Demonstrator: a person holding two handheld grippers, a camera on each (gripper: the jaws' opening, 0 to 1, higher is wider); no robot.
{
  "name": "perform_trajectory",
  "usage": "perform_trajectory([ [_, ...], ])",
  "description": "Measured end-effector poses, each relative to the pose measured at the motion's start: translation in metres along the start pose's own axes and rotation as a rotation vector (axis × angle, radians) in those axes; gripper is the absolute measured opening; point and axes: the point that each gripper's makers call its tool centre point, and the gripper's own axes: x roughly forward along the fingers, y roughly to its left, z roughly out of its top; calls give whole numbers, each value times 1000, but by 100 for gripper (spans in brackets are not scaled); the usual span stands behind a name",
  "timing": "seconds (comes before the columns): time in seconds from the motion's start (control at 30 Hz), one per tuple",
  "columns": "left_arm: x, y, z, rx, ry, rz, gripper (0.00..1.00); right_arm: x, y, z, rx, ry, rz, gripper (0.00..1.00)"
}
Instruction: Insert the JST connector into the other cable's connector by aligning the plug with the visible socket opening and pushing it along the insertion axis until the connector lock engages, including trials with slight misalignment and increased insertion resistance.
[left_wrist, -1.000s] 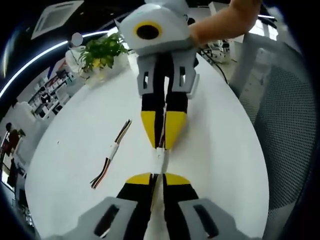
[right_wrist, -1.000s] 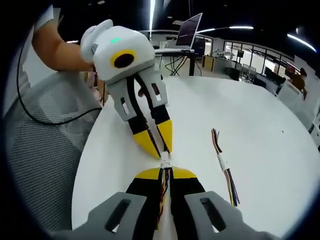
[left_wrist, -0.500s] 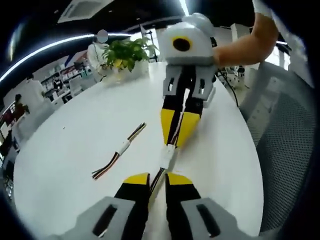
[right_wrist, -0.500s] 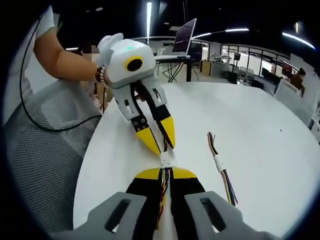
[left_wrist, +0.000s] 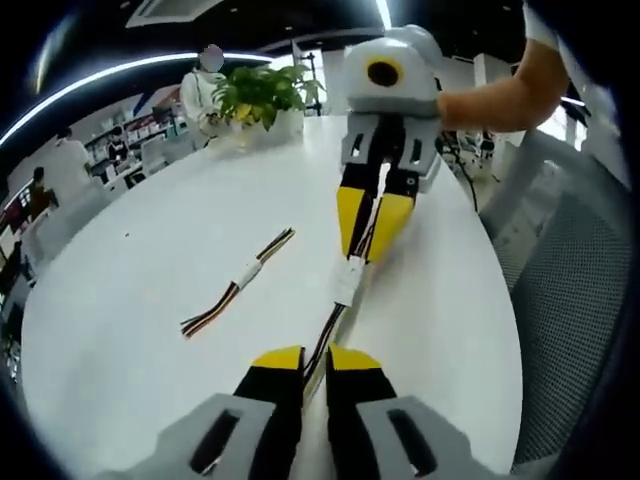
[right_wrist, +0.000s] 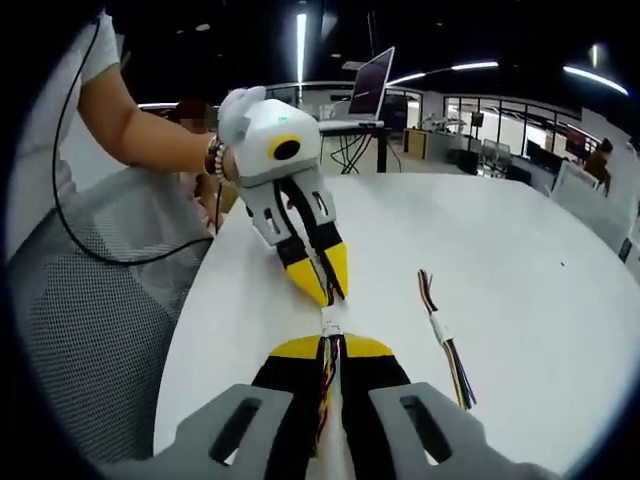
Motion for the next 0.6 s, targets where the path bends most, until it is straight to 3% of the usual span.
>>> perform_trajectory([
  [0.27,-2,-1,5,28,-21,-10,0,-3,-2,0,7,-9,-11,3],
  [0.6,-3,0,10,130,-27,6,0,-6,-4,0,-6,-13,-24,3],
])
